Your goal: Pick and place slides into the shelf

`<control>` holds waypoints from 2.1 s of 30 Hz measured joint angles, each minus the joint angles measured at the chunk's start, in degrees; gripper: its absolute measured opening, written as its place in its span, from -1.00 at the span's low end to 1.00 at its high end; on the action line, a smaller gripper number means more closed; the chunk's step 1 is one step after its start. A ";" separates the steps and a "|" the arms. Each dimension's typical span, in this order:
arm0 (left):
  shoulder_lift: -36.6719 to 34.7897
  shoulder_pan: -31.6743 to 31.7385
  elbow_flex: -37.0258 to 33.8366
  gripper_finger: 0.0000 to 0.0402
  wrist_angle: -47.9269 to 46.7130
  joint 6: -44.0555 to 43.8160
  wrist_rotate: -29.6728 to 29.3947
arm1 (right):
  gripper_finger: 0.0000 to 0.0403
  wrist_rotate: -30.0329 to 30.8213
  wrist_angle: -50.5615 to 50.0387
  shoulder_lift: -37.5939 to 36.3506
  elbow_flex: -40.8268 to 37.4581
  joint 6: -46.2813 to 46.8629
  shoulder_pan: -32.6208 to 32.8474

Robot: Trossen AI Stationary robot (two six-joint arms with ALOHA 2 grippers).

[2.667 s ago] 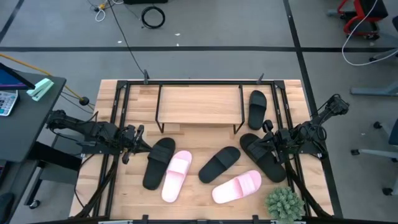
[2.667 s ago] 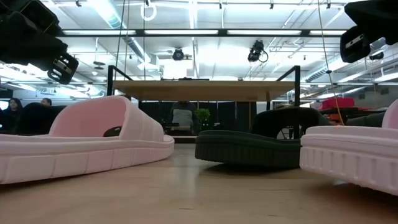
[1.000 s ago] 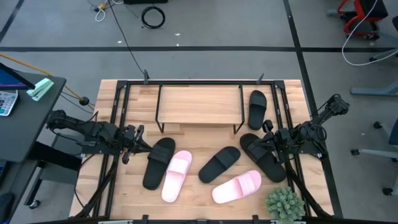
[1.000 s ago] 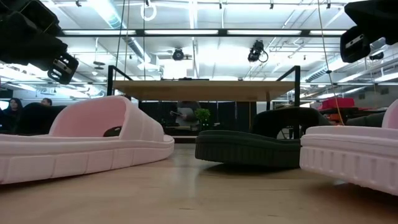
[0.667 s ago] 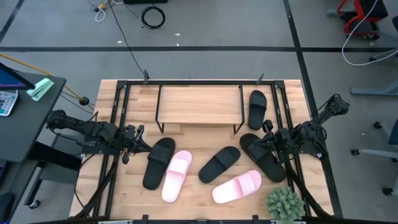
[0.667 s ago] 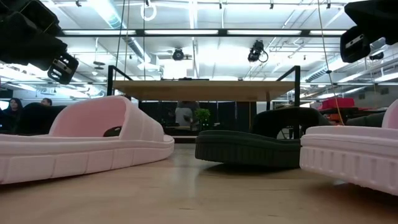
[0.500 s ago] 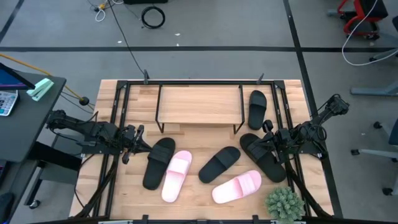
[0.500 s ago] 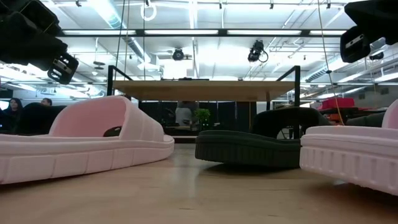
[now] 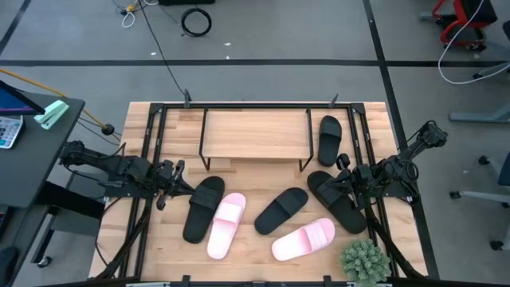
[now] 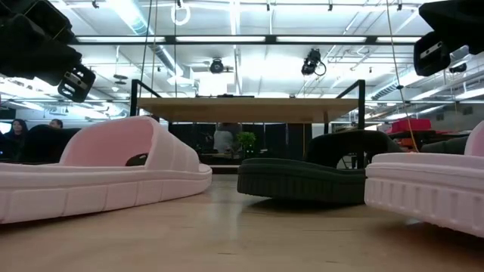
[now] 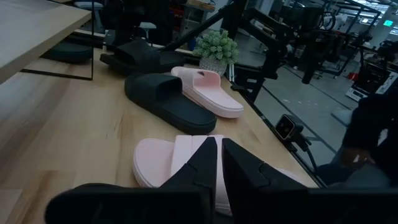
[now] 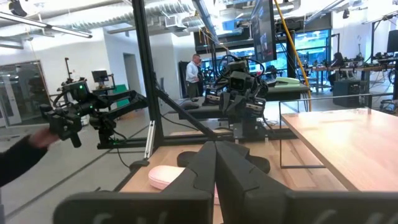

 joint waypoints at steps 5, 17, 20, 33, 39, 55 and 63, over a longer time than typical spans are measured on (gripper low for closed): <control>0.01 0.00 0.00 -0.83 0.02 0.07 0.00 | -0.93 -0.01 -0.01 0.00 0.00 0.00 0.01; 0.01 0.00 0.00 -0.82 0.32 2.35 -0.04 | -0.93 0.01 -0.01 -0.01 -0.01 0.00 0.00; 0.01 0.00 0.00 -0.84 0.35 -1.42 -0.03 | -0.93 0.00 0.00 -0.01 -0.01 0.00 0.01; 10.08 -0.02 8.79 -0.54 10.94 1.35 -6.04 | -0.93 0.00 0.00 0.01 -0.01 0.00 0.01; 26.46 -1.84 27.40 -0.22 3.93 7.49 -4.96 | -0.93 -0.01 -0.01 0.01 -0.01 0.00 0.00; 78.90 -11.66 66.79 -0.38 -35.17 0.32 -7.66 | -0.93 -0.01 -0.01 0.01 0.00 0.00 0.01; 95.73 -11.57 70.99 -0.15 -40.38 -1.51 -7.87 | -0.93 -0.01 -0.01 0.00 -0.01 0.00 0.00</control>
